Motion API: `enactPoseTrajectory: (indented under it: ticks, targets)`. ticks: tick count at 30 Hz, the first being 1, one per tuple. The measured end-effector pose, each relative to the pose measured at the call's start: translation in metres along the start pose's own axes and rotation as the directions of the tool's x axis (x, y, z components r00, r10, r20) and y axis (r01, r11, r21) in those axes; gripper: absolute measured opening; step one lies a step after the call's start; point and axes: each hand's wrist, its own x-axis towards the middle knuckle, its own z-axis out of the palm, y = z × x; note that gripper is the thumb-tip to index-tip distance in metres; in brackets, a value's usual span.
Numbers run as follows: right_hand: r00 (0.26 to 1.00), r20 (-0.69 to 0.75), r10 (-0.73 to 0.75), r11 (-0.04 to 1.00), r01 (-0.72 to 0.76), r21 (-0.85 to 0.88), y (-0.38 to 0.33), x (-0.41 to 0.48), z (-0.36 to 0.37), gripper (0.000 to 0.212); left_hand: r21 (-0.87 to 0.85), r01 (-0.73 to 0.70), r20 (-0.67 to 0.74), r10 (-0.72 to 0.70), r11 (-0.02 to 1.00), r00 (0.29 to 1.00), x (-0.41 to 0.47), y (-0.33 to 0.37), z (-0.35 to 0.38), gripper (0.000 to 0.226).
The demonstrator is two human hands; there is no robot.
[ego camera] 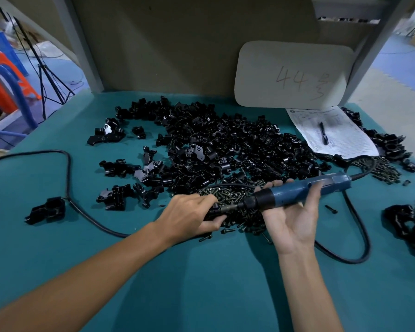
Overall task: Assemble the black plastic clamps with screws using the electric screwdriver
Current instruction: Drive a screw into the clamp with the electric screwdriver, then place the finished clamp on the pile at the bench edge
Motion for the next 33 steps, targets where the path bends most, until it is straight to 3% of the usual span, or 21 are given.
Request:
enactPoseTrajectory:
  ticks: [3,5,6,7,9,11,12,14,17,18,19,20,21,22,23,24,27,29,31,33]
  targets:
    - [0.999,0.016,-0.045,0.992,0.046,-0.115,-0.021,0.000,0.011,0.044,-0.094,0.096,-0.047,-0.101,0.991,0.994,-0.002,-0.009,-0.006,0.031]
    - [0.993,-0.026,-0.116,0.925,0.098,-0.366,-0.048,0.002,0.015,0.040,-0.108,0.175,-0.074,-0.183,0.979,0.980,0.000,-0.020,-0.014,0.031]
    - [0.987,-0.038,-0.159,0.837,0.114,-0.536,-0.061,0.001,0.017,0.038,-0.109,0.222,-0.094,-0.232,0.969,0.968,0.004,-0.025,-0.018,0.033]
    - [0.979,-0.038,-0.200,0.689,0.113,-0.715,-0.072,-0.001,0.017,0.035,-0.115,0.267,-0.114,-0.280,0.957,0.953,0.010,-0.028,-0.021,0.036]
    - [0.960,-0.013,-0.279,0.219,0.050,-0.974,-0.083,-0.011,0.012,0.032,-0.141,0.354,-0.128,-0.371,0.925,0.920,0.025,-0.028,-0.024,0.039]
    - [0.958,0.043,-0.284,-0.246,-0.029,-0.969,-0.082,-0.020,0.003,0.029,-0.140,0.449,-0.083,-0.462,0.882,0.883,0.041,-0.022,-0.021,0.040]
    - [0.965,0.058,-0.256,-0.382,-0.046,-0.923,-0.078,-0.024,-0.001,0.028,-0.126,0.492,-0.046,-0.500,0.862,0.865,0.049,-0.019,-0.019,0.040]
    - [0.978,0.038,-0.204,-0.507,-0.073,-0.859,-0.070,-0.026,-0.007,0.032,-0.117,0.539,0.043,-0.538,0.834,0.842,0.066,-0.009,-0.015,0.041]
    - [0.982,0.058,-0.180,-0.716,-0.091,-0.693,-0.064,-0.027,-0.014,0.044,-0.223,0.496,0.155,-0.472,0.839,0.868,0.089,0.011,-0.016,0.032]
    - [0.974,0.110,-0.196,-0.734,-0.071,-0.676,-0.065,-0.028,-0.012,0.046,-0.267,0.464,0.168,-0.433,0.845,0.886,0.095,0.021,-0.017,0.030]
    - [0.962,0.165,-0.218,-0.676,-0.027,-0.737,-0.066,-0.031,-0.007,0.046,-0.304,0.432,0.179,-0.395,0.849,0.901,0.102,0.031,-0.020,0.029]
    - [0.952,0.189,-0.243,-0.517,0.038,-0.855,-0.068,-0.034,0.001,0.044,-0.338,0.399,0.177,-0.359,0.852,0.916,0.109,0.043,-0.021,0.028]
    - [0.955,0.168,-0.245,-0.260,0.102,-0.960,-0.068,-0.038,0.012,0.042,-0.373,0.368,0.176,-0.325,0.851,0.929,0.115,0.055,-0.023,0.030]
    - [0.975,0.121,-0.189,0.008,0.125,-0.992,-0.067,-0.040,0.021,0.041,-0.409,0.336,0.174,-0.289,0.848,0.942,0.120,0.065,-0.022,0.032]
    - [0.988,0.099,-0.114,0.191,0.120,-0.974,-0.065,-0.041,0.026,0.042,-0.434,0.318,0.186,-0.261,0.843,0.947,0.126,0.076,-0.023,0.035]
    - [0.992,0.101,-0.082,0.238,0.117,-0.964,-0.063,-0.043,0.029,0.041,-0.461,0.300,0.204,-0.230,0.835,0.952,0.131,0.086,-0.024,0.039]
    - [0.975,0.116,-0.189,0.263,0.164,-0.951,-0.076,-0.050,0.028,0.032,-0.524,0.254,0.268,-0.125,0.813,0.955,0.139,0.100,-0.029,0.052]
    - [0.948,0.122,-0.293,0.183,0.181,-0.966,-0.108,-0.053,0.021,0.032,-0.485,0.234,0.257,-0.118,0.843,0.959,0.137,0.087,-0.031,0.056]
    - [0.897,0.140,-0.420,-0.052,0.131,-0.990,-0.153,-0.057,0.016,0.035,-0.374,0.315,0.261,-0.227,0.873,0.938,0.123,0.057,-0.036,0.053]
    - [0.829,0.152,-0.539,-0.309,-0.027,-0.951,-0.200,-0.060,0.003,0.041,-0.242,0.426,0.216,-0.379,0.872,0.900,0.102,0.012,-0.046,0.052]
